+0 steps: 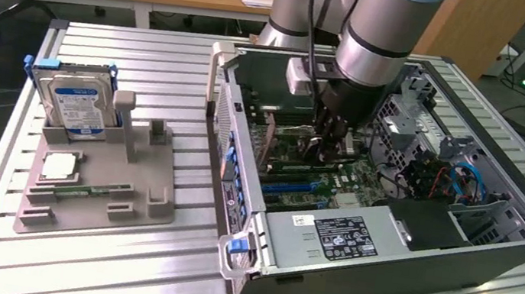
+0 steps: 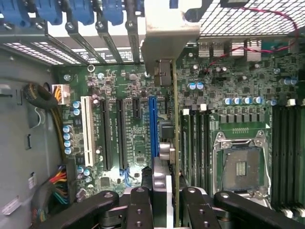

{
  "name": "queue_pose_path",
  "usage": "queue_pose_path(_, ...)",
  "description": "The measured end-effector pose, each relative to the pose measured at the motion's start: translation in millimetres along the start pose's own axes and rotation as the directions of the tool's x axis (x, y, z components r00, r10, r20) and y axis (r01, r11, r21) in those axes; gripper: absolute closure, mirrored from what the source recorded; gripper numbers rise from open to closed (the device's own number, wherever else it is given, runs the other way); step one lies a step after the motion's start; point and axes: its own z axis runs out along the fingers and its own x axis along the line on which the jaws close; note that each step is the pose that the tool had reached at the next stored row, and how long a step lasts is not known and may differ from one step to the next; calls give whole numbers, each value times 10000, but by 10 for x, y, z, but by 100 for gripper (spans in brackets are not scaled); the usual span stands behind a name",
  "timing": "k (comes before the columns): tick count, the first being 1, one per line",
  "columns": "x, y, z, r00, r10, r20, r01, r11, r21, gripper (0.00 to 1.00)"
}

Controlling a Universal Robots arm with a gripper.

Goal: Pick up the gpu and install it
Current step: 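Insert the gpu into the slot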

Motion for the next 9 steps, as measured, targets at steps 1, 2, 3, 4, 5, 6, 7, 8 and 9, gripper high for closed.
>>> queue_pose_path(1, -1, 0, 9, 10000, -2, -2, 2, 10000, -1, 72)
queue_pose_path(2, -5, 1, 21, 10000, -2, -4, 2, 10000, -1, 72)
queue_pose_path(3, -7, 5, 35, 10000, 0, -8, 0, 10000, -2, 72)
queue_pose_path(4, -7, 9, 45, 10000, -1, -8, 1, 10000, 0, 72)
queue_pose_path(5, -5, 17, 52, 10000, -1, -8, 1, 10000, 0, 72)
queue_pose_path(6, -4, 31, 58, 10000, -2, -10, 2, 10000, -1, 72)
queue_pose_path(7, -3, 48, 66, 10000, -3, -8, 3, 10000, 0, 72)
queue_pose_path(8, -2, 61, 71, 10000, -2, -7, 2, 10000, -1, 72)
queue_pose_path(9, -1, 69, 73, 10000, -1, -8, 1, 10000, 0, 72)
